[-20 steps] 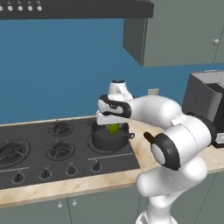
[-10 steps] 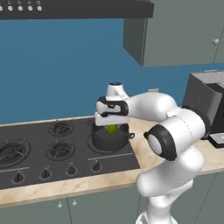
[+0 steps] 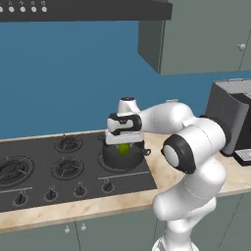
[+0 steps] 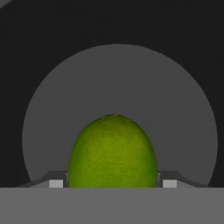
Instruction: Put the lime and sweet potato in the pot. Retrieve the spatula and lightly stir the vegetables in the pot.
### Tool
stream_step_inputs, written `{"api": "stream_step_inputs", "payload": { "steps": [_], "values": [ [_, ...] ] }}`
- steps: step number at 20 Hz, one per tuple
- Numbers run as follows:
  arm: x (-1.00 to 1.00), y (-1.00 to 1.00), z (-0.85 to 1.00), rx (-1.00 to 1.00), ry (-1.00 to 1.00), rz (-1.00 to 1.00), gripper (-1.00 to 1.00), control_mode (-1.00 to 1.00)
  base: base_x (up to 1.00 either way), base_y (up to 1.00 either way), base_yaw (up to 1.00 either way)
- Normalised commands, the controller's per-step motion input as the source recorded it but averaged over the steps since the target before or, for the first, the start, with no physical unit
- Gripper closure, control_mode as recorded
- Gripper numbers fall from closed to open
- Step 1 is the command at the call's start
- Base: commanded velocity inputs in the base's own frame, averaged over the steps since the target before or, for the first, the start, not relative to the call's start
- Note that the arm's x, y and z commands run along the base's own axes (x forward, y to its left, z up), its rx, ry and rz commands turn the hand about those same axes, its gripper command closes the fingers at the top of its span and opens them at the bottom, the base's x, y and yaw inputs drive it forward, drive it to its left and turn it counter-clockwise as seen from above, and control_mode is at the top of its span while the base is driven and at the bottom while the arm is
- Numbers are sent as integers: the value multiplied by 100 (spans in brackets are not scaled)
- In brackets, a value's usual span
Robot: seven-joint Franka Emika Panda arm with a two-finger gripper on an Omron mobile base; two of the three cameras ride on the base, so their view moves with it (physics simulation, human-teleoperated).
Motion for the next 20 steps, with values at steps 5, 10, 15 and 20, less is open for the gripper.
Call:
{"api": "stream_step_inputs", "payload": {
  "steps": [5, 10, 15, 20],
  "values": [
    [23, 5, 0, 0, 0, 0, 100, -100, 0, 0, 0],
    [2, 0, 0, 0, 0, 0, 100, -100, 0, 0, 0],
    [0, 0, 0, 0, 0, 0, -100, -100, 0, 0, 0],
    [0, 0, 0, 0, 0, 0, -100, -100, 0, 0, 0]
  ]
}}
